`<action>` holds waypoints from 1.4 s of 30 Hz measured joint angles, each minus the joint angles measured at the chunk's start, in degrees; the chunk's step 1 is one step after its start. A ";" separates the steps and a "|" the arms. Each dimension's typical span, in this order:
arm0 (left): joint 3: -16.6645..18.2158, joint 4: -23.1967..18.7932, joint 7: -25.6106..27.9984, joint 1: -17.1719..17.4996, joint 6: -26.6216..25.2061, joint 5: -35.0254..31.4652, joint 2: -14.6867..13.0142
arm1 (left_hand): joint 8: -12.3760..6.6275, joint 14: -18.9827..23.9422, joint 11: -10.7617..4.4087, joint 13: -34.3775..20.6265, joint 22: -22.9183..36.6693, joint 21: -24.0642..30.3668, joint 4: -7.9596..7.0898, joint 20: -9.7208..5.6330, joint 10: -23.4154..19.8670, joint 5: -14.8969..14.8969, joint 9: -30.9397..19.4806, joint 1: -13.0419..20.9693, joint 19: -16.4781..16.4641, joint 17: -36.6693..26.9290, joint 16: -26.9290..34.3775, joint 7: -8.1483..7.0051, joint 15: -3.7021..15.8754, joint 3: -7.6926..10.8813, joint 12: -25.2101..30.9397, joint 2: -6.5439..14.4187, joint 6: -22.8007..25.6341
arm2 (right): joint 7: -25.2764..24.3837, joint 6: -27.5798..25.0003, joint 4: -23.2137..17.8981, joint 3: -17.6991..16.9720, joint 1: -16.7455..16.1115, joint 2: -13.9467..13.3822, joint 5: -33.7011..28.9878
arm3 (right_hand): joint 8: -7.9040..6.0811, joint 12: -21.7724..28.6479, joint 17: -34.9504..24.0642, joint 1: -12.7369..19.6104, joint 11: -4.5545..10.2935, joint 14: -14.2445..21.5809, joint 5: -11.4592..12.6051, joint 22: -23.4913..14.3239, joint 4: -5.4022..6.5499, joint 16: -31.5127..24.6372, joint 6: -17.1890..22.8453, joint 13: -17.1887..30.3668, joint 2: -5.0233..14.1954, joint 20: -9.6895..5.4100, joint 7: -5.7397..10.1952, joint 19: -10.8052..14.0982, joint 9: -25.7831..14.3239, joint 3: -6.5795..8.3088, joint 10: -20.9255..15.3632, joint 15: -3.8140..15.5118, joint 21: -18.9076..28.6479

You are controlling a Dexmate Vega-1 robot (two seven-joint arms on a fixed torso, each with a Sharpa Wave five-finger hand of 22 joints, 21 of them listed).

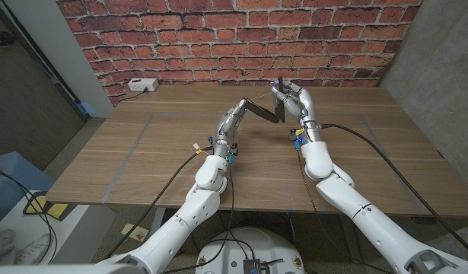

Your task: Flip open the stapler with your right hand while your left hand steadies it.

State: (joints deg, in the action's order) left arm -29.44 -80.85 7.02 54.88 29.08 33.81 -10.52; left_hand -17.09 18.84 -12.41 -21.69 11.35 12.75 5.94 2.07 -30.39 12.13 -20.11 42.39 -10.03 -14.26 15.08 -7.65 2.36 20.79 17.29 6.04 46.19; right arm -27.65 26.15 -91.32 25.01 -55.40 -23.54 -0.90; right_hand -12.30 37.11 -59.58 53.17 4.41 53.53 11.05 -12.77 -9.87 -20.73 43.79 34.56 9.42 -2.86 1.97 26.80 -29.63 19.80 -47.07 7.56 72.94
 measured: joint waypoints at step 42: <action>2.58 1.81 -0.17 -0.19 5.61 2.10 2.33 | -1.44 0.61 -0.19 -0.80 0.27 0.61 -0.03 -0.54 -0.20 1.10 -1.67 0.25 -0.10 -0.79 0.00 0.00 0.00 0.04 -0.35 -0.25 -0.38 | -1.59 1.39 1.08 -1.84 -0.96 0.78 1.07 | 0.22 0.17 -0.94 -0.22 -0.01 -0.12 0.01 1.07 0.00 0.55 0.23 -0.58 -0.39 0.21 -0.23 -0.19 0.16 0.00 0.00 -0.10 2.29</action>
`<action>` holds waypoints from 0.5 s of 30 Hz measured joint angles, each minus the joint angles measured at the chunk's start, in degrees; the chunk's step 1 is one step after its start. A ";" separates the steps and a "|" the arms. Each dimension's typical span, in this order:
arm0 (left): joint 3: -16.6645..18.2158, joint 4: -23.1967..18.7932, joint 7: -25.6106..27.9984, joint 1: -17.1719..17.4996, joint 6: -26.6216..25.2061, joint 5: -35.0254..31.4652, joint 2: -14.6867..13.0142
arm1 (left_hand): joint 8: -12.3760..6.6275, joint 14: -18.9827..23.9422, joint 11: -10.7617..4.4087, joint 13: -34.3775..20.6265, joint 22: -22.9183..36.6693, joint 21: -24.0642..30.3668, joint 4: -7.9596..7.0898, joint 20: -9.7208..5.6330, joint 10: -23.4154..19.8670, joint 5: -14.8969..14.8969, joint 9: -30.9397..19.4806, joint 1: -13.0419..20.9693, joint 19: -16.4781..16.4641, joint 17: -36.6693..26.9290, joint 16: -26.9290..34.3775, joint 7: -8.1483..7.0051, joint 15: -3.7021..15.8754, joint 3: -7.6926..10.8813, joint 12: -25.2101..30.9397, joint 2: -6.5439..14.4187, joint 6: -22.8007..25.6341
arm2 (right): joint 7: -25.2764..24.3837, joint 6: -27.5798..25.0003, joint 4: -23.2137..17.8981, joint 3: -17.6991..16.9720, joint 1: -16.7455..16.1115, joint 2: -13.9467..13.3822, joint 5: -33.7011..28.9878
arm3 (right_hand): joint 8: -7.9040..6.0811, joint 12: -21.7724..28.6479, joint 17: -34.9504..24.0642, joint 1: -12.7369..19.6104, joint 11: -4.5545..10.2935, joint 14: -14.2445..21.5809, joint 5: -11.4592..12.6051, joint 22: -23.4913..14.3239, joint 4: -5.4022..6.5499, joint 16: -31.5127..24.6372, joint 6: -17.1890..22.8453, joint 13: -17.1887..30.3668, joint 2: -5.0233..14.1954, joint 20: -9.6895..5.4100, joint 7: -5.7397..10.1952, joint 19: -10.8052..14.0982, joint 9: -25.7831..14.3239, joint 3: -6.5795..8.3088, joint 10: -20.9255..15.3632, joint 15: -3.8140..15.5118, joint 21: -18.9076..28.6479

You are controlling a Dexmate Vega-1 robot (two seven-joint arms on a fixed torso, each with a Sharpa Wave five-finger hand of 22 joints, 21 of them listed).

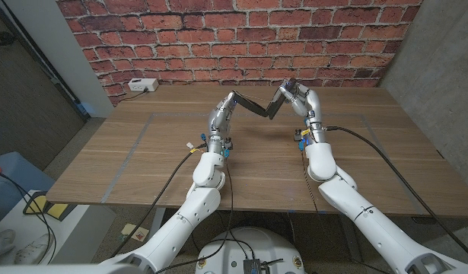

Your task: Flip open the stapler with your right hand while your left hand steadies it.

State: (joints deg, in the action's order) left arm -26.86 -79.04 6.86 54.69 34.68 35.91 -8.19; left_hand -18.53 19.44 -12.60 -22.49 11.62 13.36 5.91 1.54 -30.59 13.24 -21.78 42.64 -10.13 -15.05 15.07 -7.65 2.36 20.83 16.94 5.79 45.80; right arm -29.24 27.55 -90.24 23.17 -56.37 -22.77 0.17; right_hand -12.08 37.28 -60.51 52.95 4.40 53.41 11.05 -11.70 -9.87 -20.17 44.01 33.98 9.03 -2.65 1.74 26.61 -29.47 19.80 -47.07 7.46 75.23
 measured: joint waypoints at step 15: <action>0.37 0.05 0.00 0.24 0.47 0.53 0.24 | 0.00 0.00 0.00 -0.25 -0.01 0.22 -0.03 0.00 0.01 0.00 -0.07 0.22 0.00 0.01 0.00 -0.21 0.00 0.02 -0.21 -0.22 -0.21 | -0.21 1.14 0.83 -0.31 0.23 0.60 0.59 | -0.07 0.00 -0.44 0.00 0.00 0.44 -0.04 0.00 0.00 0.00 0.00 -0.02 0.00 0.00 0.00 0.00 0.00 0.00 0.00 0.02 0.65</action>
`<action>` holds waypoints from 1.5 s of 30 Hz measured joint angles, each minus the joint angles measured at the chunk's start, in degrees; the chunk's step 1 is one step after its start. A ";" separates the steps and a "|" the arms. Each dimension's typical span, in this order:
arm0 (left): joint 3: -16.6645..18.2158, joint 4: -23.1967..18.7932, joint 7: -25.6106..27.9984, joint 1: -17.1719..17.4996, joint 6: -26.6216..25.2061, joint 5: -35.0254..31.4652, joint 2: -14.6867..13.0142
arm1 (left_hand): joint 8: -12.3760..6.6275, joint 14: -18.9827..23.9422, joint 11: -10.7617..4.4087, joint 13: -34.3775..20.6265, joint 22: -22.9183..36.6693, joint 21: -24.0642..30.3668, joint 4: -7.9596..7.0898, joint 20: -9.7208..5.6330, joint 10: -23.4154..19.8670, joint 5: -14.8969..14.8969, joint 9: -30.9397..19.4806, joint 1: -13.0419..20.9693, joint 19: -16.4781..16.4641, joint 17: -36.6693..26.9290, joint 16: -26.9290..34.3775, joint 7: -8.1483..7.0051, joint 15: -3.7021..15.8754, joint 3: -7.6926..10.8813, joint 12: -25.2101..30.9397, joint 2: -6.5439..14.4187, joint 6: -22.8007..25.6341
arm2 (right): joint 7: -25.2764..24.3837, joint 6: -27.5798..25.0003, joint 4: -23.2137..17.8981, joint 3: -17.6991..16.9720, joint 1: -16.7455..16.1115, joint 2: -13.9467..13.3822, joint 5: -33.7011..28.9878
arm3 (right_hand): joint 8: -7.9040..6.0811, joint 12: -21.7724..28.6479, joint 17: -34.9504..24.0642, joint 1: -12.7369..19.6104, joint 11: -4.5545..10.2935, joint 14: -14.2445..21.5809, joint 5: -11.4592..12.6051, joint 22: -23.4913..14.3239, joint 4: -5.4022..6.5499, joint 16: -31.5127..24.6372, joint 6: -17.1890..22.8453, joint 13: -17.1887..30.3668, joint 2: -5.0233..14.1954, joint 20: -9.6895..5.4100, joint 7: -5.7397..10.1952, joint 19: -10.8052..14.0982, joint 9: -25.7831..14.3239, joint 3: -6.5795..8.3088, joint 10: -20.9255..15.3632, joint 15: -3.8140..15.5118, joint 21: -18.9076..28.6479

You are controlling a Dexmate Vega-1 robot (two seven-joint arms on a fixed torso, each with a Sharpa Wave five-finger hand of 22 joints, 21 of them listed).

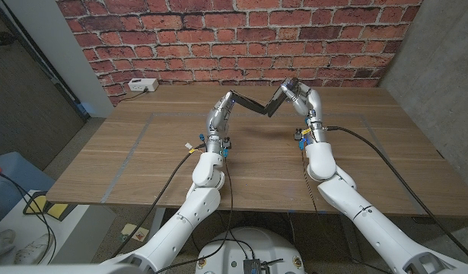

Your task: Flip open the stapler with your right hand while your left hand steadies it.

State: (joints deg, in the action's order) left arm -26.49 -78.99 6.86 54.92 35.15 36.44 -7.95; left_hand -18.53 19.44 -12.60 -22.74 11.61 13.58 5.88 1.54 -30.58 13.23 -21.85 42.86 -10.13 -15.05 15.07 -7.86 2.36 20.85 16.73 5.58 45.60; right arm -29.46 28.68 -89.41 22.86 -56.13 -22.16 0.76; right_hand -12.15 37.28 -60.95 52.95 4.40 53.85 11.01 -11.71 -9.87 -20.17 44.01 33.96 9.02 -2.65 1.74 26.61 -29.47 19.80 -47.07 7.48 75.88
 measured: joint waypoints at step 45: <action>0.98 3.94 -6.28 -2.60 2.50 5.68 3.05 | 0.47 15.36 0.70 -9.54 9.27 10.83 -0.40 -0.94 1.76 0.29 2.47 5.05 -7.71 -20.95 21.17 1.25 1.02 -0.39 1.23 -0.36 1.26 | -2.06 2.27 1.44 -1.00 0.02 3.68 2.23 | 0.29 0.00 -1.01 -0.06 -0.21 1.24 -0.02 0.53 0.00 0.22 0.31 -0.30 0.05 0.00 -0.31 0.00 -0.02 0.00 -0.21 0.59 1.76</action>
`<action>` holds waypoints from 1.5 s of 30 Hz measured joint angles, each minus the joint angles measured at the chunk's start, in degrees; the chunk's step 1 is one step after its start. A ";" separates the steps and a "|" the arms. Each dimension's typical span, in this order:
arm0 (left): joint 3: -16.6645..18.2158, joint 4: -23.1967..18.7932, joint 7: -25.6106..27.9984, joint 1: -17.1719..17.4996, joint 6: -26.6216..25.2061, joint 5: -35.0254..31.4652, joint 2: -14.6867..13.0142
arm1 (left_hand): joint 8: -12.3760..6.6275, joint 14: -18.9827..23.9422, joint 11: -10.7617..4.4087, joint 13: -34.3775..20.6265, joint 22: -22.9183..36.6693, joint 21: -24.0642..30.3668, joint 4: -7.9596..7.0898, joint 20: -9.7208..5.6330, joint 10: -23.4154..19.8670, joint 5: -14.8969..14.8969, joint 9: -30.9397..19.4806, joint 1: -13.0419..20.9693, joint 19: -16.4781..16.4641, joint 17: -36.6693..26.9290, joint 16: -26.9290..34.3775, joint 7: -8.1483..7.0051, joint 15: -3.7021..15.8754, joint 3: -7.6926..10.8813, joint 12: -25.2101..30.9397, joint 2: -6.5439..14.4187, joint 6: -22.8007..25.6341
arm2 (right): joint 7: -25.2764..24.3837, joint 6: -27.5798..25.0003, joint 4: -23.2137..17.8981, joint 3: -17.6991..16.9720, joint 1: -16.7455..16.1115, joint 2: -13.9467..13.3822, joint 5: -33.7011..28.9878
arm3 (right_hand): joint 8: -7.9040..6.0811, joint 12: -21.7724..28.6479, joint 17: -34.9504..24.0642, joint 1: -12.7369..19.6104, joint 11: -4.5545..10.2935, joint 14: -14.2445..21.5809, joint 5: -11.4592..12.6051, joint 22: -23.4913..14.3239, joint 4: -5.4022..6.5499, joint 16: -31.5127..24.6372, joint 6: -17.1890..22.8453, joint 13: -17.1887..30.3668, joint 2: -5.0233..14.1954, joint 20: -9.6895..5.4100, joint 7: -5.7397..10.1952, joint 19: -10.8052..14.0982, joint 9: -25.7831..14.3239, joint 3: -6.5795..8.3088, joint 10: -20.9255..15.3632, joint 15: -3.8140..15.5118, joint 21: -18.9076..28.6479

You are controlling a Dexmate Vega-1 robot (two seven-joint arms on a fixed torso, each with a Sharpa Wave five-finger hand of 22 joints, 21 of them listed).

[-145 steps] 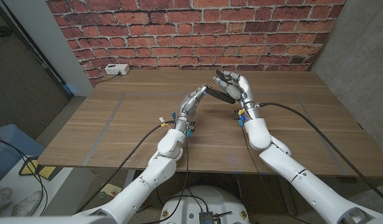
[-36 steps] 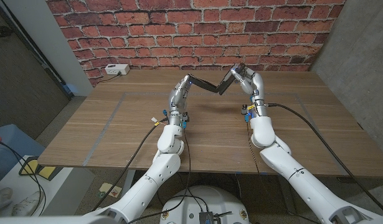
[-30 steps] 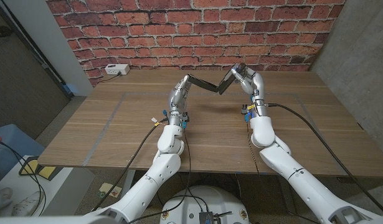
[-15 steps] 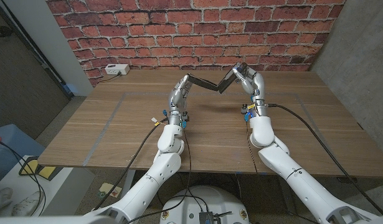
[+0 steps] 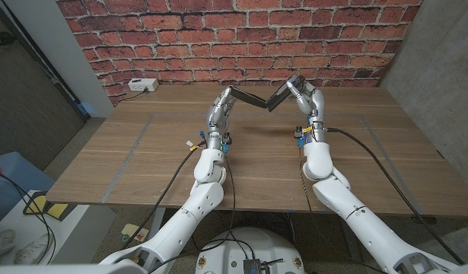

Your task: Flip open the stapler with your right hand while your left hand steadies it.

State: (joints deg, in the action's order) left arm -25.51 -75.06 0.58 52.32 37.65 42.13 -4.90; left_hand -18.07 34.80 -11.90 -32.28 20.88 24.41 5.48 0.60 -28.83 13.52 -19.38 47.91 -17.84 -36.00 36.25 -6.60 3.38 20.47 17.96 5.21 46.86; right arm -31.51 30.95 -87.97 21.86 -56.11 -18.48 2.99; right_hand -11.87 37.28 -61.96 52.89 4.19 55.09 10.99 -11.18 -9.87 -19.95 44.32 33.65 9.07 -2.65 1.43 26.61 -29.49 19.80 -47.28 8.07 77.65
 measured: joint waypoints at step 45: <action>1.02 -0.09 -6.10 0.45 1.01 6.52 3.17 | -0.75 16.05 0.20 -2.41 4.24 7.04 0.88 -1.72 -3.96 0.48 -0.35 0.91 1.58 8.62 -7.18 -0.53 1.32 0.88 0.27 0.16 -0.51 | 0.51 2.30 0.36 -1.02 -0.86 3.41 4.56 | 0.20 -0.35 -1.12 -0.68 0.00 2.46 -0.20 -0.16 0.00 -0.90 0.01 -1.29 -0.12 0.00 -0.01 1.04 0.28 0.00 -0.01 0.65 2.46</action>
State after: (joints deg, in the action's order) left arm -24.49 -75.14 -5.52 52.77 38.66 48.65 -1.73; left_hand -18.81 50.86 -11.70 -34.70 25.12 31.44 6.35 -1.12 -32.78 14.01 -19.74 48.82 -16.27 -27.38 29.07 -7.13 4.70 21.34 18.23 5.37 46.34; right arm -31.00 33.25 -87.61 20.84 -56.97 -15.07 7.55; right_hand -11.67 36.92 -63.09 52.22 4.19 57.55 10.79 -11.34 -9.87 -20.85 44.33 32.36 8.95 -2.66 1.43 27.65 -29.21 19.80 -47.29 8.72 80.10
